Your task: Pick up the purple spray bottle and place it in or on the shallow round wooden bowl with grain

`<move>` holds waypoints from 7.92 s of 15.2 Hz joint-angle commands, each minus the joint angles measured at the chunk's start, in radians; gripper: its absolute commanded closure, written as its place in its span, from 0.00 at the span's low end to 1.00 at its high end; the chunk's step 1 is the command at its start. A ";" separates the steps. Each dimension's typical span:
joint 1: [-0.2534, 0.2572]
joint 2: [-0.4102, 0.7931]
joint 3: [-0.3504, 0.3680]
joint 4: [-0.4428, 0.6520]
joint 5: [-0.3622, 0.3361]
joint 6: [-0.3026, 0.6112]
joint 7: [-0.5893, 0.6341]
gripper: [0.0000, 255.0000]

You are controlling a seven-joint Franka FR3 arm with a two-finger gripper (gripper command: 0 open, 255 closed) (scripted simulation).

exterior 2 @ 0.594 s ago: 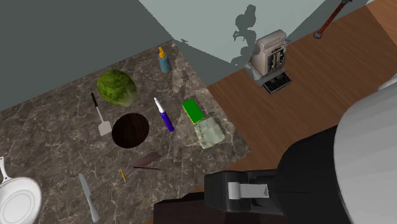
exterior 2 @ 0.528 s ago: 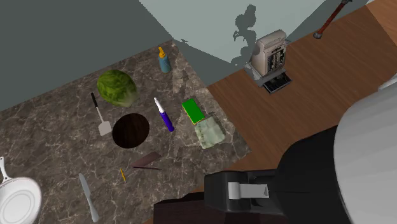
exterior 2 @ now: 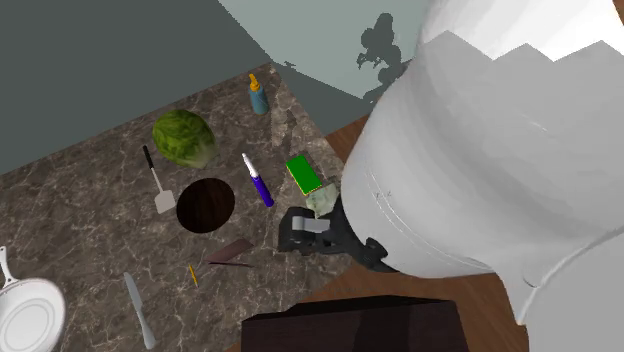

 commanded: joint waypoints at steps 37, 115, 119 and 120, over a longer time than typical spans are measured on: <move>0.152 1.167 0.123 0.445 0.161 0.781 -0.070 0.00; 0.379 1.119 0.185 0.695 0.018 0.555 0.359 1.00; 0.381 1.149 0.184 0.682 0.018 0.596 0.352 1.00; 0.381 1.156 0.184 0.680 0.018 0.606 0.350 1.00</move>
